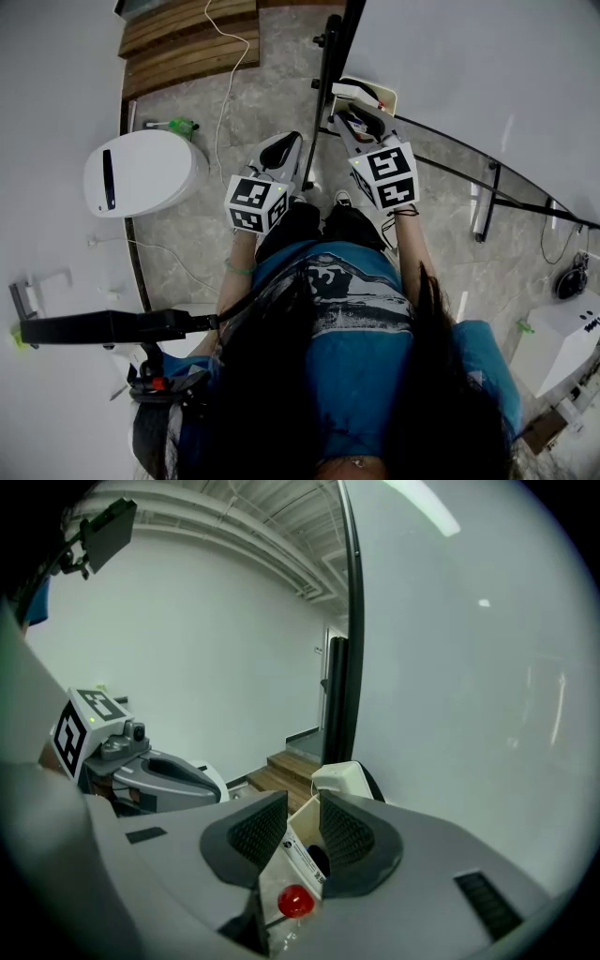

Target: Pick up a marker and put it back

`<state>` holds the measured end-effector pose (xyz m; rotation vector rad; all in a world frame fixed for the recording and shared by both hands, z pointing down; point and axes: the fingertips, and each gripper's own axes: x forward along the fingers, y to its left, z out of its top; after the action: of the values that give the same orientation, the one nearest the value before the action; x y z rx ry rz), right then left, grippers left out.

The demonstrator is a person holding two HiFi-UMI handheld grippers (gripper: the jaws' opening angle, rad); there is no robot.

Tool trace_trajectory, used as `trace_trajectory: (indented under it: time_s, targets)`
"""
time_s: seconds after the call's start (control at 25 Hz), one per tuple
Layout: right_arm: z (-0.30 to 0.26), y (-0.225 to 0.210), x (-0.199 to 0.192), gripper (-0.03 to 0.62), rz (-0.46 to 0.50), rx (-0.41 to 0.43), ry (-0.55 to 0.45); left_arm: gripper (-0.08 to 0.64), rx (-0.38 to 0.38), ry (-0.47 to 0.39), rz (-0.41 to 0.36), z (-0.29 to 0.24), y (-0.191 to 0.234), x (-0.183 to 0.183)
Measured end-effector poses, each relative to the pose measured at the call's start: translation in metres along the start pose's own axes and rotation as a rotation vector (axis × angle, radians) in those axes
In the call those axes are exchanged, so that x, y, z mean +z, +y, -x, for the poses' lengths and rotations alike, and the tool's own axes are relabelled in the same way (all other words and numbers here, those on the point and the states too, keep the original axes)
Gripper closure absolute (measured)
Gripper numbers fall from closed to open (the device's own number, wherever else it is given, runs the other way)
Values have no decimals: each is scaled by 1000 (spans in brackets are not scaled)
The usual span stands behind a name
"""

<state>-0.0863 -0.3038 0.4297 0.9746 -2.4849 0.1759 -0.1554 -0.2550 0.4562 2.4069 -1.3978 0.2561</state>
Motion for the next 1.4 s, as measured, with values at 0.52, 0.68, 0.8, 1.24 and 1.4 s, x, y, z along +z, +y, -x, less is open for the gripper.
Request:
trace_trajectory:
  time_s: [0.52,0.68,0.8,1.24,1.4]
  targets:
    - [31,24,-1,505,-322,-11,-146,549,-60,18,-4,22,-6,-15]
    - [36,41,-12,506,-346,-17,-136,549,-89,35,-1,29,-8,-28]
    - [38,55,-22,509,-364,-18,-118,549,-110,52,2,36,-12,-39]
    - [38,90,-30,535,-343,50,-73,549,-108,49,25,55,-21,-51]
    - [41,96,-30,538,-333,91,-74,549,-81,40,23,61,-26,-49]
